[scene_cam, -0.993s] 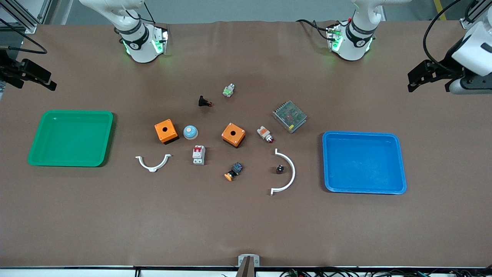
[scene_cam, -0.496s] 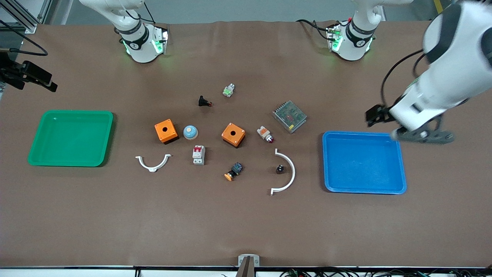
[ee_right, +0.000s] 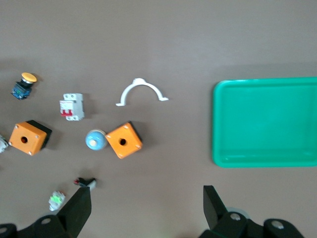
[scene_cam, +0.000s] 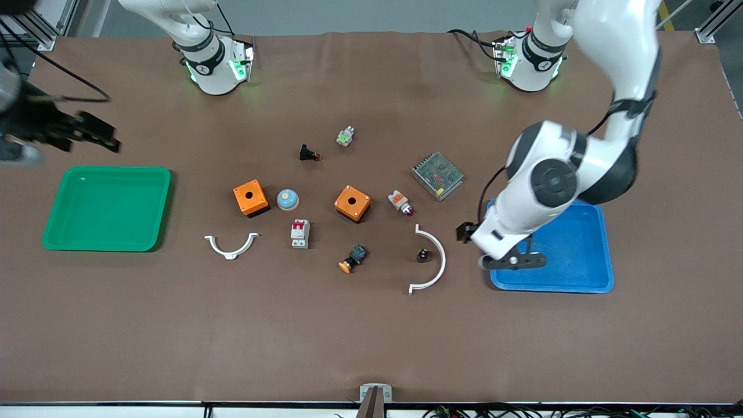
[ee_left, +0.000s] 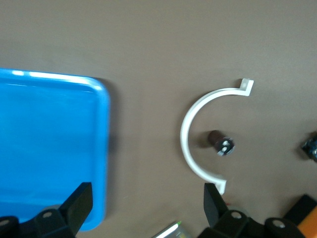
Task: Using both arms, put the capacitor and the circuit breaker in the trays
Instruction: 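Reach the left gripper to the black capacitor while the right gripper reaches the breaker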
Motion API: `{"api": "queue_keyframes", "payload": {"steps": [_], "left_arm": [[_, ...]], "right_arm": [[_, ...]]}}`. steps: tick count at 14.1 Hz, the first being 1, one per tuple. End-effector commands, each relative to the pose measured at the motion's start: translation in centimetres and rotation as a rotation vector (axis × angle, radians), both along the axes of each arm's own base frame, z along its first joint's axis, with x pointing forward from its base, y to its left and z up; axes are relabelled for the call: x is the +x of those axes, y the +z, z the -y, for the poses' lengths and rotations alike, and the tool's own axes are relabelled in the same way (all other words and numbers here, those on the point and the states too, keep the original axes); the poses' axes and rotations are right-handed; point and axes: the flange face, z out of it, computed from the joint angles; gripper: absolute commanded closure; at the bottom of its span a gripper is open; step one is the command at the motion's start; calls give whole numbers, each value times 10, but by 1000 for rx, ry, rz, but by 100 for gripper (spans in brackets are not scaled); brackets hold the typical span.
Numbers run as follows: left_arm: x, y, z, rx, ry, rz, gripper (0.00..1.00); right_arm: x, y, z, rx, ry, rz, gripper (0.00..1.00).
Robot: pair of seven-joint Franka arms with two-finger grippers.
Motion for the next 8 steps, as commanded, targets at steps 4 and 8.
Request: {"api": "queue_keyframes", "payload": {"steps": [4, 8], "left_arm": [[-1, -76, 62, -37, 107, 52, 18], [-10, -121, 82, -56, 103, 55, 30]], "right_arm": [[50, -126, -106, -21, -40, -37, 0], [58, -195, -160, -23, -55, -37, 0]]}}
